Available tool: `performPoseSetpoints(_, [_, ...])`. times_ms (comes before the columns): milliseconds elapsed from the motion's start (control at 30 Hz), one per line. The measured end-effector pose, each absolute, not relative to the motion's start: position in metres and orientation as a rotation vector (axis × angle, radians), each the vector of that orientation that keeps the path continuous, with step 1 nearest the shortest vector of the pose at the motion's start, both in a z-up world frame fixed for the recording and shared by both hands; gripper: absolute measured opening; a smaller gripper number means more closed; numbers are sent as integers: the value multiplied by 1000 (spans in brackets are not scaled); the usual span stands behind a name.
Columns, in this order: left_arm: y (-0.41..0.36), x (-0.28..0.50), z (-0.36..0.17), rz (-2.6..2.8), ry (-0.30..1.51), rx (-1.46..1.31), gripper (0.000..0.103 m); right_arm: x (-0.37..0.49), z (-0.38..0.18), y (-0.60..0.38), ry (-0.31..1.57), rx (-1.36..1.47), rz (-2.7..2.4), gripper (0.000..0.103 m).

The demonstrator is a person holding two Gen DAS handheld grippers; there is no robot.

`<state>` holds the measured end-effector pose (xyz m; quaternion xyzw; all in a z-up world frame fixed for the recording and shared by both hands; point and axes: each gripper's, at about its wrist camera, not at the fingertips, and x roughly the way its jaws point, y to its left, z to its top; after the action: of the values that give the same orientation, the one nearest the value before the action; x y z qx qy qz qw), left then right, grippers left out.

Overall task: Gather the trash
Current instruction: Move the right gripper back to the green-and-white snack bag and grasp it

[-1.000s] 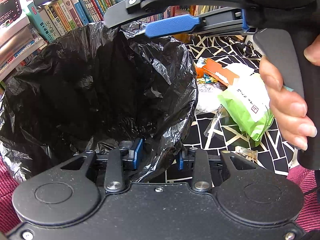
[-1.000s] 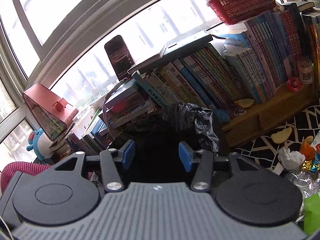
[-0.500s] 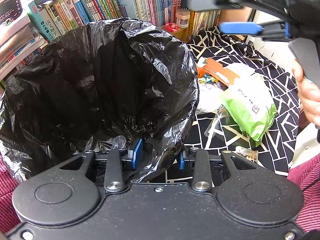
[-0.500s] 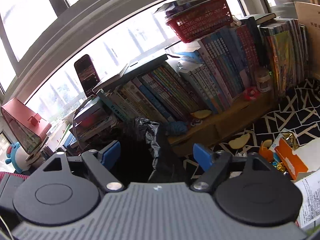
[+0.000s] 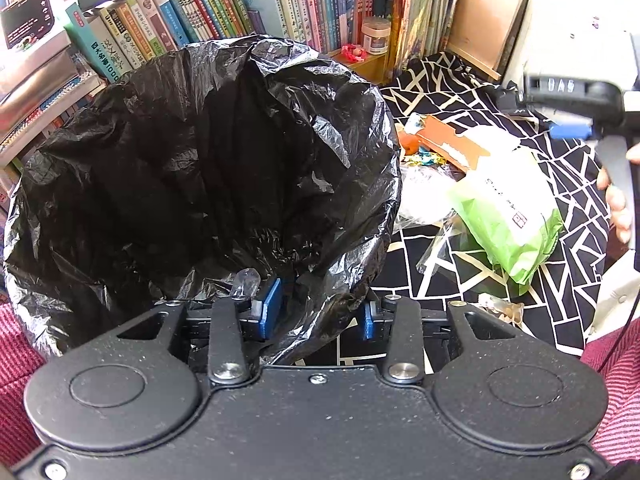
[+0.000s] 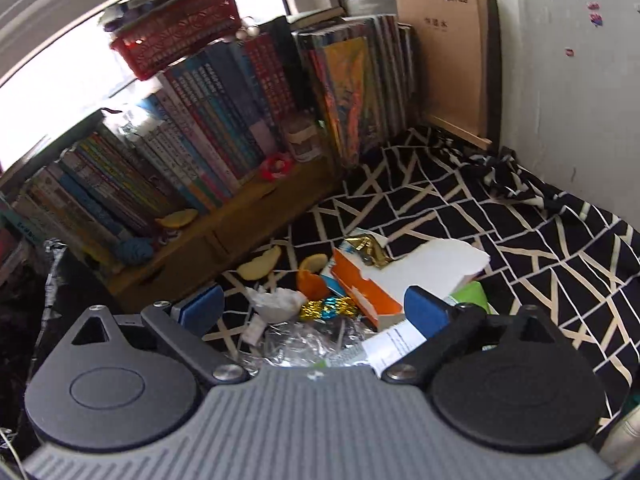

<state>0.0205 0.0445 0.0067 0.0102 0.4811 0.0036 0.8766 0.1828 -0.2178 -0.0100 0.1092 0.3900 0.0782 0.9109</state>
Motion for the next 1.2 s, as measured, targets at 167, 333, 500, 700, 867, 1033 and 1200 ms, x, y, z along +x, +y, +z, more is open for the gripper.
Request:
performPoseSetpoints(167, [42,21,8,37,1007,11,38,193,-37,-229,913,222,42,101])
performPoseSetpoints(333, [39,19,9,56,997,22,39,197,-58,-243,993,262,-85,103])
performPoseSetpoints(500, [36,18,10,66,993,31,39,199,-88,-273,1093,477,-202,103])
performPoseSetpoints(700, [30,17,9,73,990,68,42,204,-112,-278,1146,555,-242,103])
performPoseSetpoints(867, [28,17,9,74,991,78,43,216,-125,-265,1194,505,-215,103])
performPoseSetpoints(1033, [28,16,9,75,991,84,44,221,-139,-257,1251,464,-187,103])
performPoseSetpoints(1200, [29,16,8,74,990,90,44,222,-147,-252,1293,467,-153,103])
